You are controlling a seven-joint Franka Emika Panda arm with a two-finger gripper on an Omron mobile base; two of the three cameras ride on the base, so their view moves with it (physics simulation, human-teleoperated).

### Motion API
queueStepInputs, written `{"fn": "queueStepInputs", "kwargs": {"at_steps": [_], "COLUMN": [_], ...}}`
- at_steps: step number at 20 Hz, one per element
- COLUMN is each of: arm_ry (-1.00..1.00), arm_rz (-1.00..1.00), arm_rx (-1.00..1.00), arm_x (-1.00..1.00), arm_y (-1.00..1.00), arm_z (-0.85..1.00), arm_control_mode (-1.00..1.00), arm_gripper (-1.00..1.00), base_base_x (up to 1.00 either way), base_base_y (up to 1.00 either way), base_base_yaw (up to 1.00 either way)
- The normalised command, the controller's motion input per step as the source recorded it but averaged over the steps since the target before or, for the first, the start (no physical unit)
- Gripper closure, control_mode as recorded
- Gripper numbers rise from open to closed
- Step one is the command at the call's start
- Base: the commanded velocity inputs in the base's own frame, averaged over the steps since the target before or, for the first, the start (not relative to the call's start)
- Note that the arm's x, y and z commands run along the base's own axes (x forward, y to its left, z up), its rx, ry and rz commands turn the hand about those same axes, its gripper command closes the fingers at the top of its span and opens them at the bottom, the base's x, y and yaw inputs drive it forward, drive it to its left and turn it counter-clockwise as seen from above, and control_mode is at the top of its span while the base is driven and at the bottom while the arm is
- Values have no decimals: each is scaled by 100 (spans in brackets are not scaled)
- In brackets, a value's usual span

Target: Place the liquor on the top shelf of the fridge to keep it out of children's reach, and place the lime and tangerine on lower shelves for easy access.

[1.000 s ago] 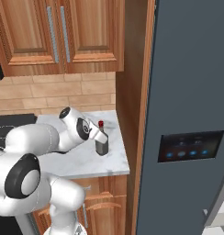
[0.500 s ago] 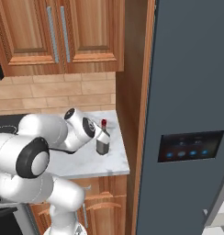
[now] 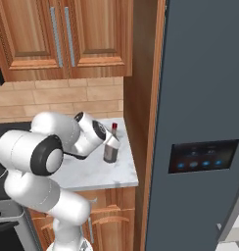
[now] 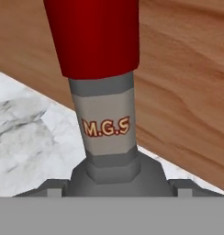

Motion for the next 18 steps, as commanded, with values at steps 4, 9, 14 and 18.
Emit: {"fn": "queueStepInputs", "kwargs": {"at_steps": [4, 9, 14, 18], "arm_ry": [-1, -6, -9, -4], "arm_rz": [0, 0, 3, 9], "arm_rx": [0, 0, 0, 0], "arm_x": [1, -26, -43, -43], "arm_y": [-8, 0, -1, -4], "arm_z": [-6, 12, 53, 97], "arm_control_mode": [-100, -100, -100, -100], "arm_gripper": [100, 100, 100, 100], "base_base_x": [0, 0, 0, 0], "base_base_y": [0, 0, 0, 0], "base_base_yaw": [0, 0, 0, 0]}}
